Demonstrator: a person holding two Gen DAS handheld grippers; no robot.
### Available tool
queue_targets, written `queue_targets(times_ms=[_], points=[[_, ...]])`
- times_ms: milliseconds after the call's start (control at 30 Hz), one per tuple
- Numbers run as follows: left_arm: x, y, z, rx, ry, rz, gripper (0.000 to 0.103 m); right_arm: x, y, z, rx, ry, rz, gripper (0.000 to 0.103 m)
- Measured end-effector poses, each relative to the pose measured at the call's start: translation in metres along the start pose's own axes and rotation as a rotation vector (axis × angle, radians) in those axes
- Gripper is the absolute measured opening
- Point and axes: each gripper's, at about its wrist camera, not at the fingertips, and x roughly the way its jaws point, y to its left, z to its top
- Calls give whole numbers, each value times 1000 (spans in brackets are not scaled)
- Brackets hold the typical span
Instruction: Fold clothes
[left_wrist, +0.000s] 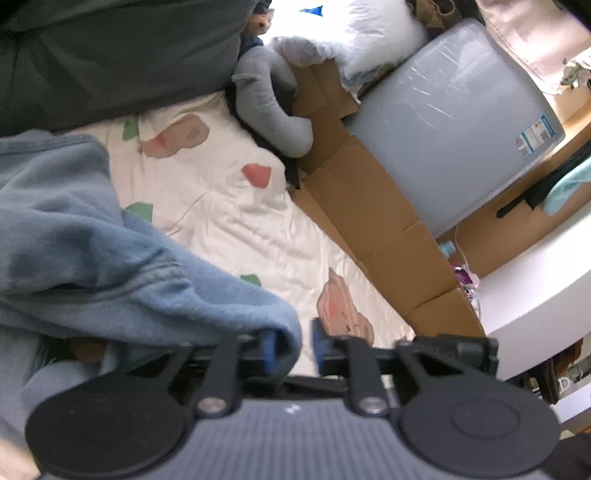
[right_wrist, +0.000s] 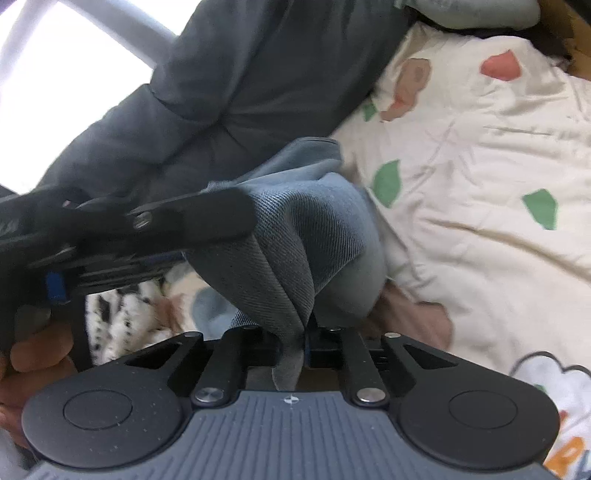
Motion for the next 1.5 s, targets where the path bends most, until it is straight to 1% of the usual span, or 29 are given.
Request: queue_targets(times_ms=[33, 100, 167, 233, 300, 367, 400, 500, 567, 700, 833, 900, 933, 1000, 1200, 1267, 1300, 1333, 1400, 1433, 1500], points=[[-4, 3, -1, -8, -1, 11, 56, -3, -4, -1, 6, -3, -18, 7], [-14, 12, -1, -21, -25, 58, 62, -9, -15, -2, 19, -9, -54, 7], [-22, 23, 0, -33, -37, 108, 65, -13, -26, -2, 31, -13, -88, 7], [-28, 34, 4, -35, -41, 167, 73, -18, -37, -3, 43, -18, -122, 6], [-32, 45, 9, -24, -47, 239, 74, -19, -46, -5, 47, -21, -150, 6], [-34, 55, 16, -23, -46, 296, 75, -21, -54, -7, 65, -26, -168, 6], [-35, 59, 20, -25, -52, 329, 78, -22, -56, -7, 68, -33, -176, 6], [-35, 73, 30, -35, -88, 435, 81, -28, -61, -4, 65, -55, -208, 6], [-34, 85, 38, -44, -104, 490, 82, -32, -64, 0, 63, -68, -231, 6], [-29, 109, 57, -38, -140, 589, 86, -41, -72, 12, 61, -103, -271, 5], [-21, 137, 78, -45, -164, 648, 87, -51, -78, 20, 57, -133, -297, 5], [-12, 152, 88, -57, -147, 672, 88, -56, -80, 24, 56, -147, -308, 5], [-6, 158, 92, -73, -129, 685, 88, -58, -82, 26, 55, -154, -314, 5], [2, 170, 97, -104, -120, 710, 88, -62, -84, 30, 56, -166, -327, 5], [10, 191, 110, -171, -137, 659, 88, -67, -91, 46, 42, -196, -360, 5], [10, 197, 116, -197, -153, 628, 85, -70, -92, 53, 34, -210, -369, 5], [10, 200, 118, -208, -154, 615, 74, -71, -93, 57, 34, -216, -375, 5], [11, 203, 121, -214, -149, 603, 52, -72, -94, 60, 33, -221, -381, 5], [12, 206, 125, -221, -141, 585, 30, -75, -96, 67, 29, -229, -393, 5], [10, 205, 126, -214, -147, 579, 23, -76, -97, 70, 25, -232, -399, 5], [2, 200, 127, -195, -175, 547, 19, -78, -97, 78, 0, -233, -409, 5]])
